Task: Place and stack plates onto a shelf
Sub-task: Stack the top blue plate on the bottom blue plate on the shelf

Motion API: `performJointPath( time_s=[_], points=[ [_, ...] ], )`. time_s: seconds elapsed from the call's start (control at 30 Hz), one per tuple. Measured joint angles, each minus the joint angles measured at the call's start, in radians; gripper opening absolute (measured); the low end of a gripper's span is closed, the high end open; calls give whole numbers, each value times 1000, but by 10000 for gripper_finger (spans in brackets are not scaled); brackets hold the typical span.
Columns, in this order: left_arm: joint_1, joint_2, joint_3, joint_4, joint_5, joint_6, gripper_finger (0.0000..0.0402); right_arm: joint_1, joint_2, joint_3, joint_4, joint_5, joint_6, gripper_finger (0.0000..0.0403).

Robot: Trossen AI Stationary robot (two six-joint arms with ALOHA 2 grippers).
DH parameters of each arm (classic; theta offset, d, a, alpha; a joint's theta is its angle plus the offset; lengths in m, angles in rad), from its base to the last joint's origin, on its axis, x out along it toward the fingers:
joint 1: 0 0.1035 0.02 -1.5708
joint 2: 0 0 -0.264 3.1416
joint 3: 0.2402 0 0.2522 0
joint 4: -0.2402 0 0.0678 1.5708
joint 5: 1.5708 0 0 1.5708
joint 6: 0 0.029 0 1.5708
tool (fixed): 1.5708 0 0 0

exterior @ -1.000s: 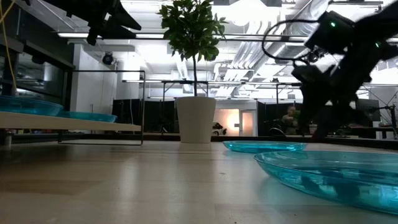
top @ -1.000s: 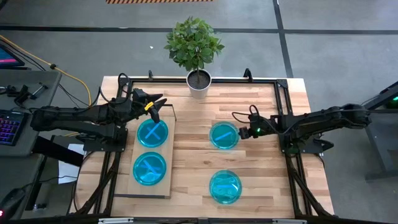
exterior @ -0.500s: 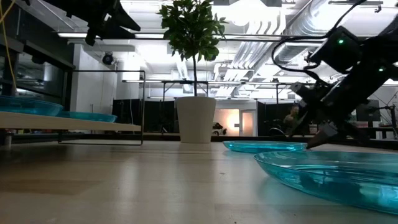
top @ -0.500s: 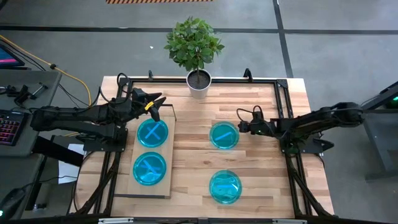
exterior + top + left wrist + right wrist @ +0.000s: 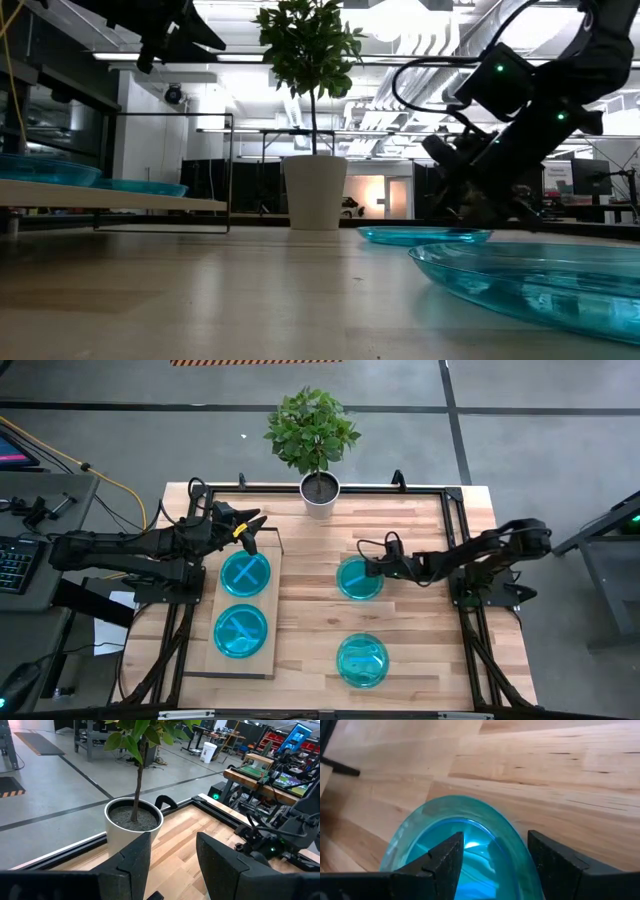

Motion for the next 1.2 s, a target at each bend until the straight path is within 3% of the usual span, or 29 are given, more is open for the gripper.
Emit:
performJointPath(
  time_s=[0.13,0.2,0.27,0.4,0.57,0.83,1.0,1.2],
  points=[
    [0,0,0,0,0,0,147,0,28,9,-7,-2,-14,212],
    [0,0,0,0,0,0,147,0,30,9,-18,-2,-15,190],
    [0,0,0,0,0,1,147,0,31,9,-48,0,-21,146],
    [0,0,0,0,0,2,147,-1,30,7,-88,12,-19,22],
    [0,0,0,0,0,1,147,-37,-42,2,-107,-90,-57,7],
    [0,0,0,0,0,1,147,-148,-247,0,-132,-378,-341,1],
    [0,0,0,-1,-1,1,147,-183,-314,0,-99,-571,-434,0],
    [0,0,0,-1,-4,0,147,-156,-315,0,31,-634,-389,0]
  ],
)
